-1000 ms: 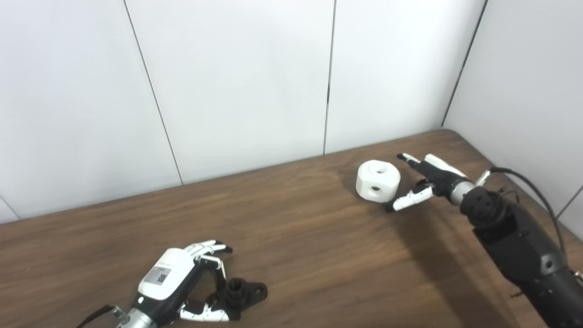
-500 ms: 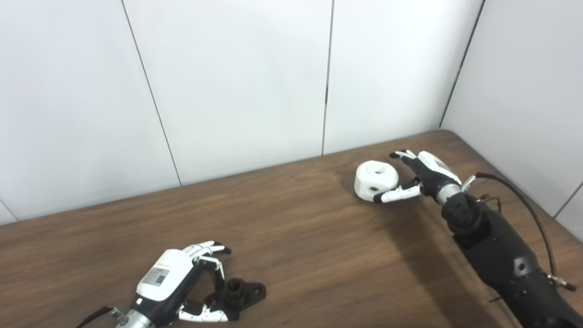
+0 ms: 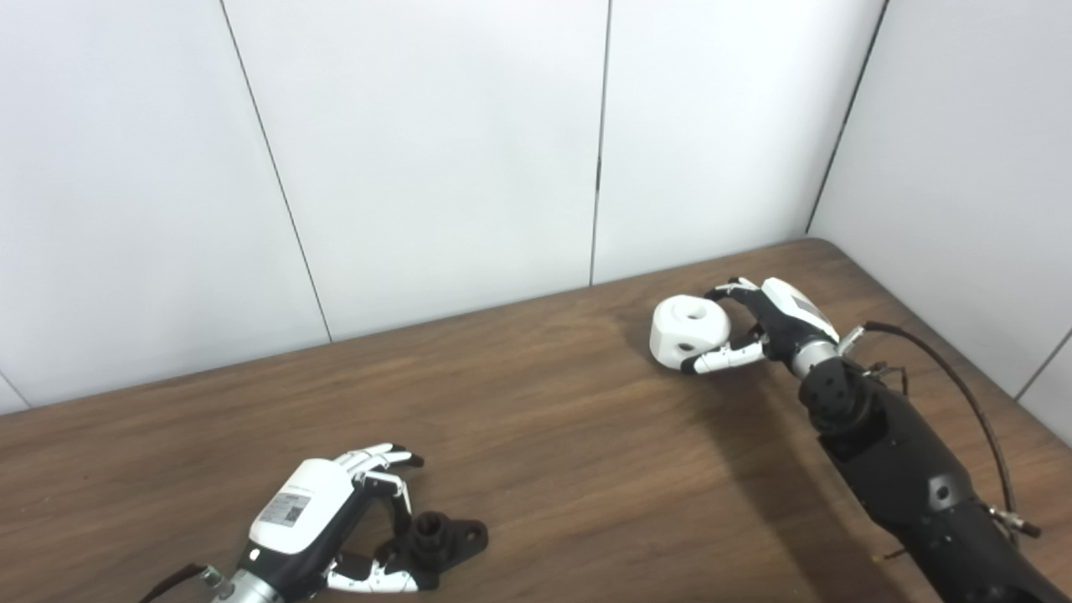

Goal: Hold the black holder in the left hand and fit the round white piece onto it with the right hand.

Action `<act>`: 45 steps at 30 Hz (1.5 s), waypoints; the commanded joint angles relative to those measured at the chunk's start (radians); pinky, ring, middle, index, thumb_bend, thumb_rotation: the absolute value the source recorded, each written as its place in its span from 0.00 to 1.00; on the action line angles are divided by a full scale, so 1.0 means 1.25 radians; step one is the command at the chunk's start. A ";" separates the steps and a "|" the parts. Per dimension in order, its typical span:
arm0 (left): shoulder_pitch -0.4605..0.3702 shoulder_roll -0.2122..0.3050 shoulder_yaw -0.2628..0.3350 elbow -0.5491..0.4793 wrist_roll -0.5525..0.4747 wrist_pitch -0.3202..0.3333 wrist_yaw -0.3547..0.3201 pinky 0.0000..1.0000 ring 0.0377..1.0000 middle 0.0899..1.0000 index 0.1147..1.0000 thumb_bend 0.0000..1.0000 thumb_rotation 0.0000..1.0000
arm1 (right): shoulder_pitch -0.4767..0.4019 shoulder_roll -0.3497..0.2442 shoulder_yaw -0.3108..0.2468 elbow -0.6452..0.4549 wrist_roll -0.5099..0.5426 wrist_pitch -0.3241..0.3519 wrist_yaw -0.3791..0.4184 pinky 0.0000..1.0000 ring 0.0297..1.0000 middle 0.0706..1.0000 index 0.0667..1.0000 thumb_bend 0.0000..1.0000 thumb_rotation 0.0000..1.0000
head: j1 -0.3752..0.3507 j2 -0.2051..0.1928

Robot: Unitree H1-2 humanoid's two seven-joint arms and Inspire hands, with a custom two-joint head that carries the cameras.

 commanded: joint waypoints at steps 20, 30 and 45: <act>0.049 0.036 -0.021 0.047 0.049 0.049 -0.074 0.81 0.87 0.81 0.42 0.52 0.05 | -0.029 0.109 0.027 0.090 -0.021 -0.088 -0.185 0.69 0.78 0.76 0.45 0.54 0.14 | 0.025 0.008; 0.054 0.031 -0.024 0.029 0.056 0.067 -0.081 0.82 0.87 0.81 0.42 0.52 0.05 | -0.024 0.168 0.034 0.116 -0.042 -0.135 -0.303 0.63 0.73 0.71 0.45 0.52 0.13 | 0.054 0.013; 0.033 0.015 -0.027 0.063 0.055 0.062 -0.061 0.83 0.87 0.82 0.42 0.52 0.05 | -0.007 0.163 0.103 -0.068 -0.068 -0.137 -0.214 0.63 0.73 0.71 0.44 0.52 0.14 | 0.101 0.022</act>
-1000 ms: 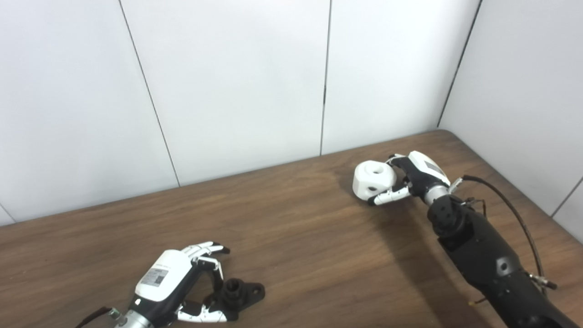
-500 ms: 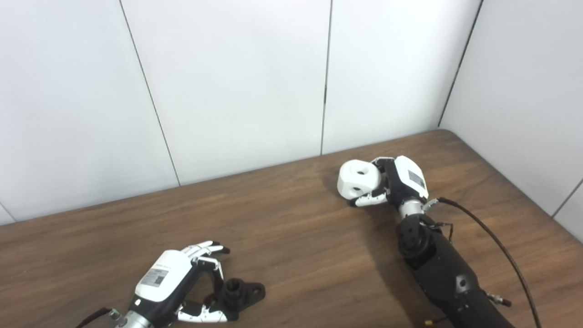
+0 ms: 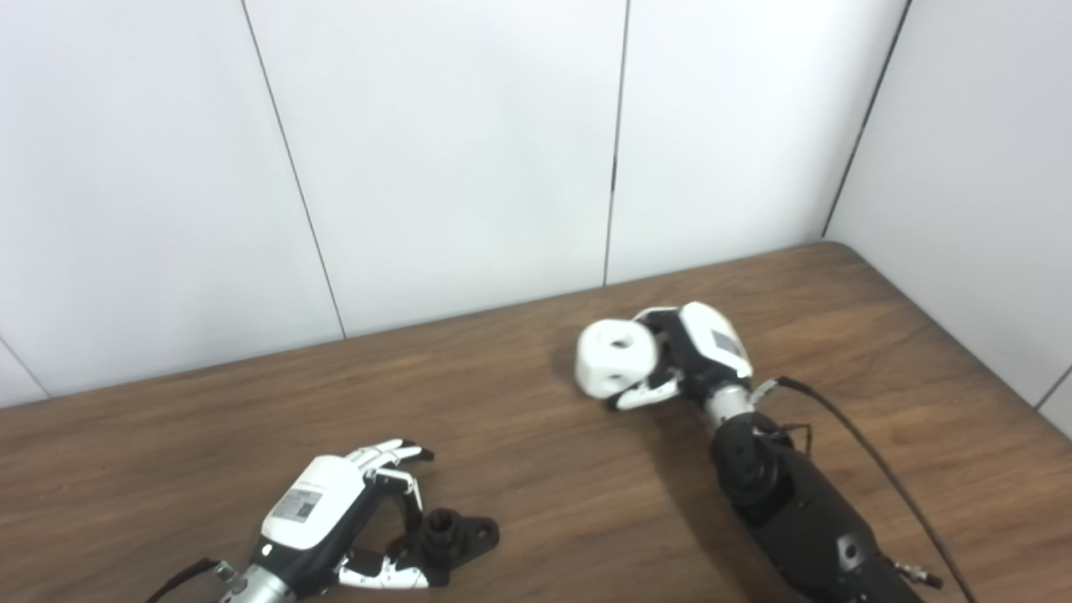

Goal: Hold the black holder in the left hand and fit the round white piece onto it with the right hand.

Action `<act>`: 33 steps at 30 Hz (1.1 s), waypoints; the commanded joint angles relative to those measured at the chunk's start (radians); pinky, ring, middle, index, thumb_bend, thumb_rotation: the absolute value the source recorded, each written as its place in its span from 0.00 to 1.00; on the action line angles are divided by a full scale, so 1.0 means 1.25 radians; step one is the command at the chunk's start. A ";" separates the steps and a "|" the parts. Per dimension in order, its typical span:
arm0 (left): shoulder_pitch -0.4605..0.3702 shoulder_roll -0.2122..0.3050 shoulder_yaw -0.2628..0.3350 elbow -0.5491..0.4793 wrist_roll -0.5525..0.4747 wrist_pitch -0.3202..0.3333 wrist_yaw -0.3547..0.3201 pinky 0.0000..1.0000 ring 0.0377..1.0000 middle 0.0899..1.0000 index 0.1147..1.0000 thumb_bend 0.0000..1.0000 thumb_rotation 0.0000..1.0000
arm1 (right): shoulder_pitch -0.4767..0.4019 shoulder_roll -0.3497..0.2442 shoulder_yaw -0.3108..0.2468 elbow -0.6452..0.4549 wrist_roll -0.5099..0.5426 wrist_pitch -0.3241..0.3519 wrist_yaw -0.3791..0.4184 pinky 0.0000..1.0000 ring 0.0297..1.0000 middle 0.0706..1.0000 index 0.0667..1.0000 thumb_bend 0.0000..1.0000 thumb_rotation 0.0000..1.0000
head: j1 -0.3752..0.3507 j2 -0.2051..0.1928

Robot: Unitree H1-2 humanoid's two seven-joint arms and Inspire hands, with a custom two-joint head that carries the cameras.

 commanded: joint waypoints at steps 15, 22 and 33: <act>0.036 0.002 -0.028 0.032 0.063 0.094 -0.091 0.85 0.89 0.84 0.42 0.52 0.05 | -0.022 0.007 0.023 -0.260 -0.032 0.000 0.174 0.59 0.71 0.70 0.44 0.52 0.13 | 0.115 0.025; 0.034 -0.014 -0.032 0.028 0.071 0.114 -0.086 0.84 0.89 0.85 0.42 0.52 0.05 | -0.027 0.005 0.024 -0.328 -0.017 -0.003 0.240 0.61 0.73 0.70 0.44 0.52 0.13 | 0.158 0.029; 0.029 -0.025 -0.036 0.031 0.074 0.137 -0.085 0.89 0.90 0.84 0.42 0.52 0.06 | -0.034 0.018 0.025 -0.379 0.014 0.002 0.318 0.60 0.72 0.71 0.44 0.52 0.13 | 0.197 0.028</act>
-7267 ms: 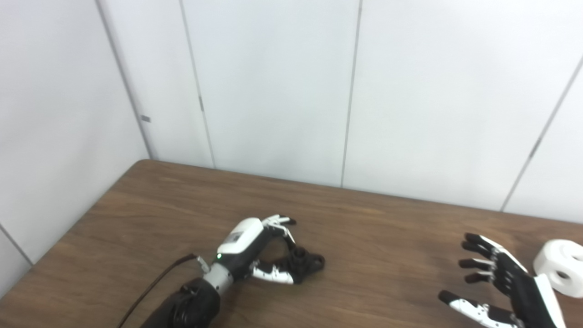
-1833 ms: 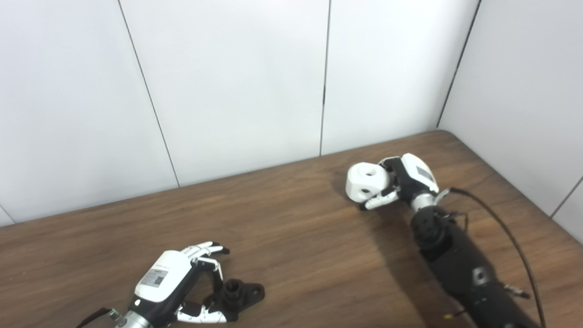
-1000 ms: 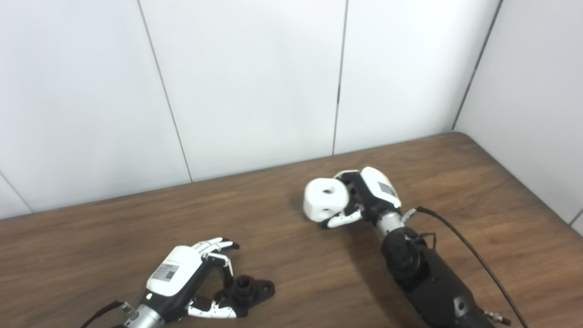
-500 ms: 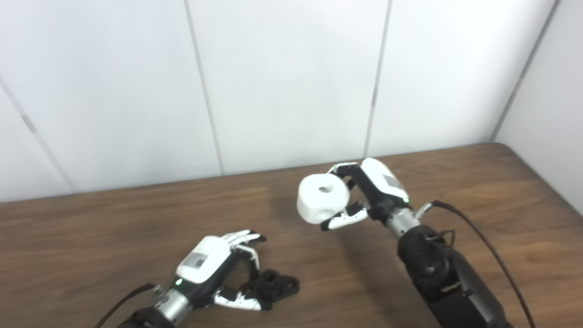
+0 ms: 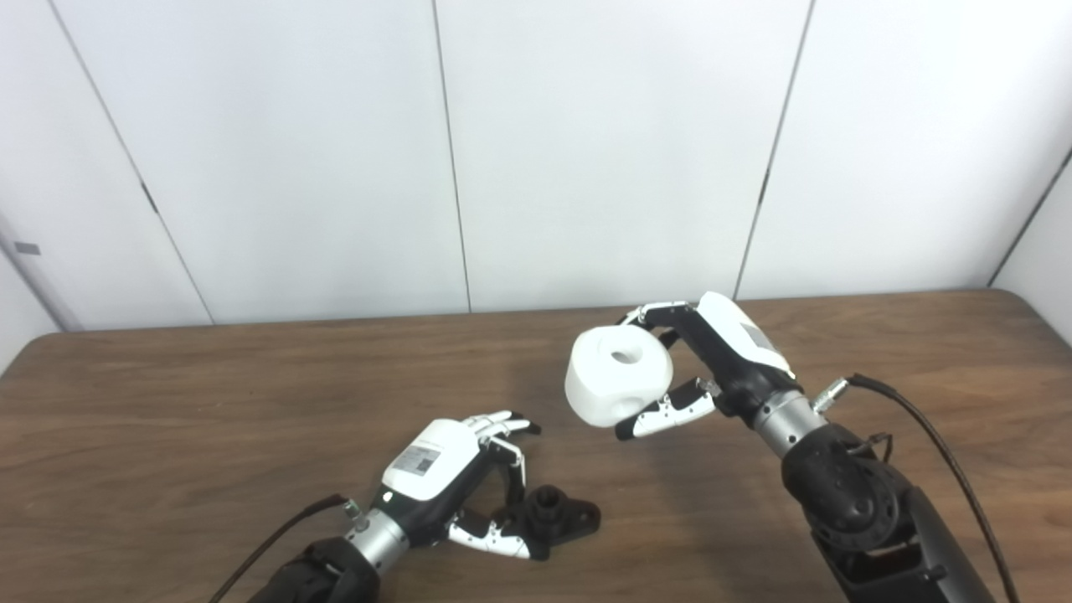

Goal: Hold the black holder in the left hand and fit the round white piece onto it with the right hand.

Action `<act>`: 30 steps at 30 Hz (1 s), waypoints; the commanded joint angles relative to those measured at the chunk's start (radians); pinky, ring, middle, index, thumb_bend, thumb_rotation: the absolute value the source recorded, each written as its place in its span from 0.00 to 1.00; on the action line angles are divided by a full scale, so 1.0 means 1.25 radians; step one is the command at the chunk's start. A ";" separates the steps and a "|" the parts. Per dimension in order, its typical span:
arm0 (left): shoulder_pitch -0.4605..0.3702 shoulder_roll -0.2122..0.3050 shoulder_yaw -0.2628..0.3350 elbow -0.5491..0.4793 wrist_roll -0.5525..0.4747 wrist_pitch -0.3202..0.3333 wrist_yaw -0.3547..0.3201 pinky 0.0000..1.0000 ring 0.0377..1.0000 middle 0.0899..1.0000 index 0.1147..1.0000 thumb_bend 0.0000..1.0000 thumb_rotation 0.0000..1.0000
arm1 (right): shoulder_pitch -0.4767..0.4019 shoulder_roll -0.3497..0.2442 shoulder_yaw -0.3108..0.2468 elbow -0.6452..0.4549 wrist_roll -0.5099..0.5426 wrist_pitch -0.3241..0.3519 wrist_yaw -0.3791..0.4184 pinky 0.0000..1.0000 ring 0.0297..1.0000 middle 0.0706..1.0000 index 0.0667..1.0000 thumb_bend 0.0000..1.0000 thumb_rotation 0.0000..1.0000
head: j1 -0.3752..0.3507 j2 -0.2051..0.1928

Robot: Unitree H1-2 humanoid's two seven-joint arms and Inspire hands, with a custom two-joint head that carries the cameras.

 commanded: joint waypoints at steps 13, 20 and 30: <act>0.028 0.009 -0.031 0.044 0.066 0.069 -0.072 0.87 0.90 0.83 0.42 0.52 0.06 | -0.026 0.003 0.038 -0.056 -0.021 -0.037 0.052 0.64 0.73 0.71 0.44 0.52 0.13 | 0.020 0.005; 0.027 0.006 -0.031 0.038 0.067 0.077 -0.079 0.89 0.90 0.84 0.42 0.52 0.06 | -0.026 0.014 0.051 -0.049 -0.032 -0.035 0.065 0.64 0.73 0.72 0.44 0.52 0.13 | 0.023 0.006; 0.027 0.004 -0.031 0.033 0.068 0.081 -0.081 0.88 0.90 0.84 0.42 0.52 0.06 | -0.022 0.018 0.072 -0.027 -0.046 -0.040 0.073 0.68 0.76 0.73 0.44 0.52 0.14 | 0.025 0.012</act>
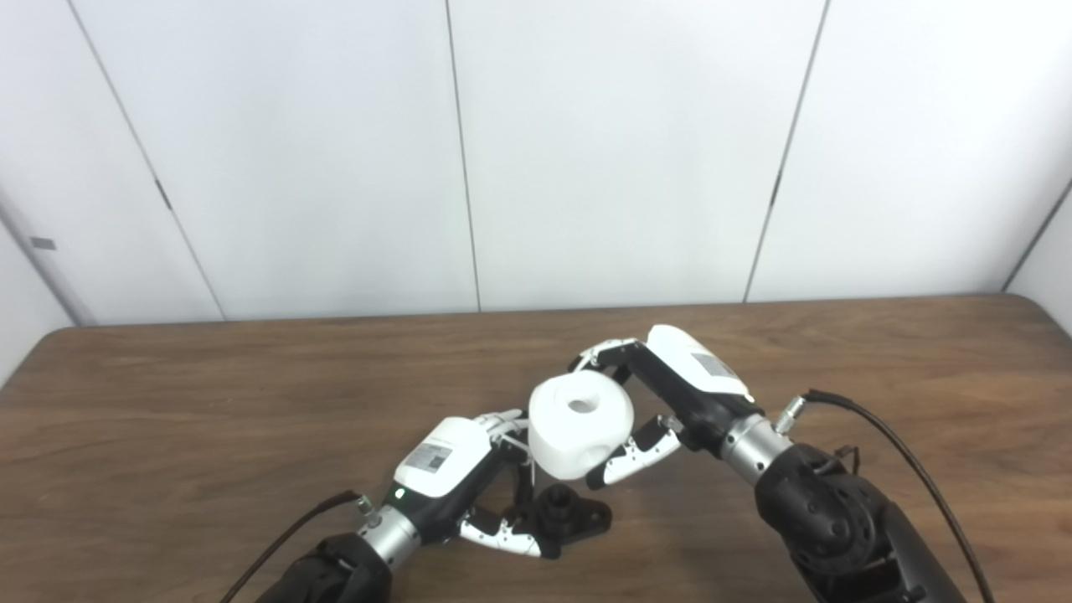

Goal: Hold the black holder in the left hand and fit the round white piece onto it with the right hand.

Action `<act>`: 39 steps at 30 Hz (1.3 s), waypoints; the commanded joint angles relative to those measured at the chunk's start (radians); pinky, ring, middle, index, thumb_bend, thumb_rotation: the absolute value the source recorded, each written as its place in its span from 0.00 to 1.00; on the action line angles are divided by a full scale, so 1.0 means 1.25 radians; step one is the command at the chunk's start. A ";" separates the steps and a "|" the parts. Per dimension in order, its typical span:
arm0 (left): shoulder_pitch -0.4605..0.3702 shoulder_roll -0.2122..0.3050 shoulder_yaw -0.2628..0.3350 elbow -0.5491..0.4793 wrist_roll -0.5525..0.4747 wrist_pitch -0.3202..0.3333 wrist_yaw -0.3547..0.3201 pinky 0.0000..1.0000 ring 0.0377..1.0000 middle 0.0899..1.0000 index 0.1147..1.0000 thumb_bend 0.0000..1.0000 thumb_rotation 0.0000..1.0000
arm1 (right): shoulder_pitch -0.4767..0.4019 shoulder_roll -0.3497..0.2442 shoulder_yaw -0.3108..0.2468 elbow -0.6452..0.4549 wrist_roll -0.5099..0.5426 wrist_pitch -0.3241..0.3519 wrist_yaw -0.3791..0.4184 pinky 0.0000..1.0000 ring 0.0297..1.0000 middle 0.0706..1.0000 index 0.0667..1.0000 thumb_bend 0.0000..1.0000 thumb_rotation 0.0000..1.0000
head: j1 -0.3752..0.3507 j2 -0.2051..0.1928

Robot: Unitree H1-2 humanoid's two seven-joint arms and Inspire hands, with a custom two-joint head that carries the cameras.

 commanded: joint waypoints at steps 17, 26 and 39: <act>0.032 0.010 -0.033 0.024 0.070 0.075 -0.080 0.87 0.89 0.84 0.42 0.52 0.06 | -0.007 -0.017 0.027 0.018 -0.009 -0.061 0.026 0.70 0.76 0.72 0.44 0.52 0.13 | -0.001 0.012; 0.031 0.009 -0.030 0.012 0.063 0.090 -0.097 0.88 0.91 0.85 0.42 0.52 0.06 | -0.003 -0.026 0.043 0.036 -0.028 -0.086 0.033 0.66 0.73 0.72 0.44 0.52 0.13 | 0.004 0.017; 0.037 0.015 -0.029 -0.010 0.060 0.098 -0.101 0.88 0.90 0.85 0.42 0.52 0.06 | -0.012 -0.010 0.054 0.089 -0.046 -0.108 0.022 0.66 0.73 0.73 0.44 0.52 0.14 | 0.010 0.026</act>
